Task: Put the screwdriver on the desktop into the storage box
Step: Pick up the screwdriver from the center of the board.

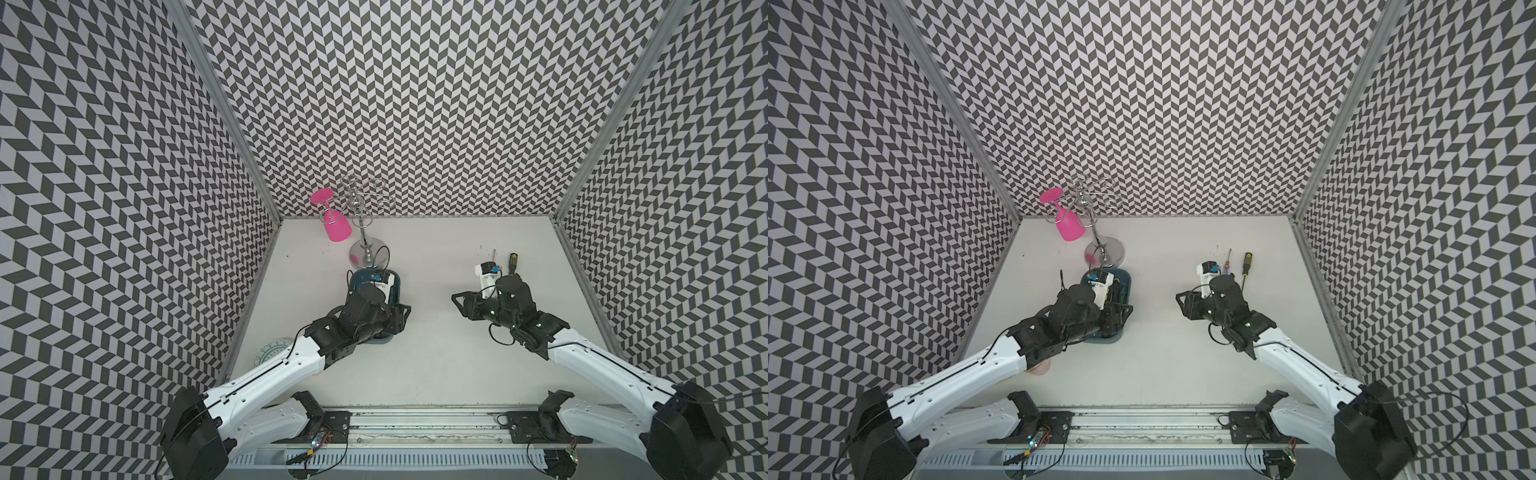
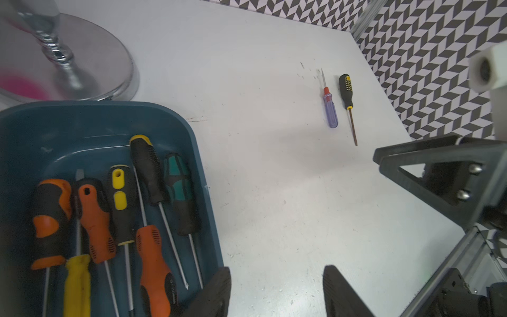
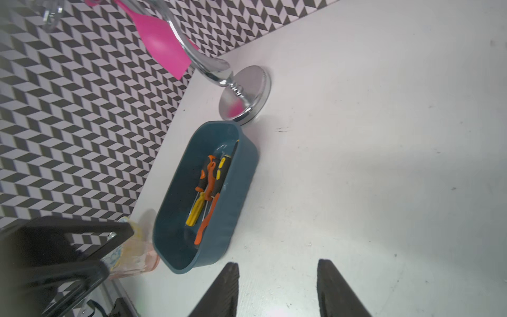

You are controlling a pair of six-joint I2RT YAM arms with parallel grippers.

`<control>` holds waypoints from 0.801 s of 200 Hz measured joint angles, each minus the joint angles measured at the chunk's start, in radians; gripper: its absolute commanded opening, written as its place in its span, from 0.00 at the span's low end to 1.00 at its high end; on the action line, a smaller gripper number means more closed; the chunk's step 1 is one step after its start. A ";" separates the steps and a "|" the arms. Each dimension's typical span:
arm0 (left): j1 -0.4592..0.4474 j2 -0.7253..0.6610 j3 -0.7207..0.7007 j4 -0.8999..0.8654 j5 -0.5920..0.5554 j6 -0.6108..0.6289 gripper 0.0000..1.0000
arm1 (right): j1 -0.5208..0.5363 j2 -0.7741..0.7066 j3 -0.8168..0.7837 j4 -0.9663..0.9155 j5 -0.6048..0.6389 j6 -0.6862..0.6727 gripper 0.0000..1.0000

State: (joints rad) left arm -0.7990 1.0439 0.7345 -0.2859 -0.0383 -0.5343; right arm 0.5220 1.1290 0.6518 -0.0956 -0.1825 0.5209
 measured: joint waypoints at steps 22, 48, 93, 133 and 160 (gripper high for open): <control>-0.021 -0.001 -0.014 0.036 0.007 -0.014 0.58 | -0.039 0.032 0.022 -0.017 0.009 0.004 0.49; -0.042 -0.003 -0.032 0.075 0.009 -0.025 0.58 | -0.067 0.067 0.061 -0.040 0.025 0.004 0.49; -0.072 -0.003 -0.060 0.121 0.008 -0.048 0.58 | -0.092 0.140 0.124 -0.062 0.063 0.006 0.48; -0.092 -0.003 -0.066 0.145 0.006 -0.061 0.58 | -0.119 0.232 0.193 -0.113 0.097 0.006 0.47; -0.095 -0.002 -0.066 0.158 0.002 -0.063 0.58 | -0.140 0.298 0.247 -0.146 0.124 0.006 0.46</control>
State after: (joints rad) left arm -0.8936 1.0416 0.6689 -0.1284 -0.0368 -0.5968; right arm 0.3820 1.4265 0.8986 -0.2420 -0.0589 0.5274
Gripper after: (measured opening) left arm 0.580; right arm 0.467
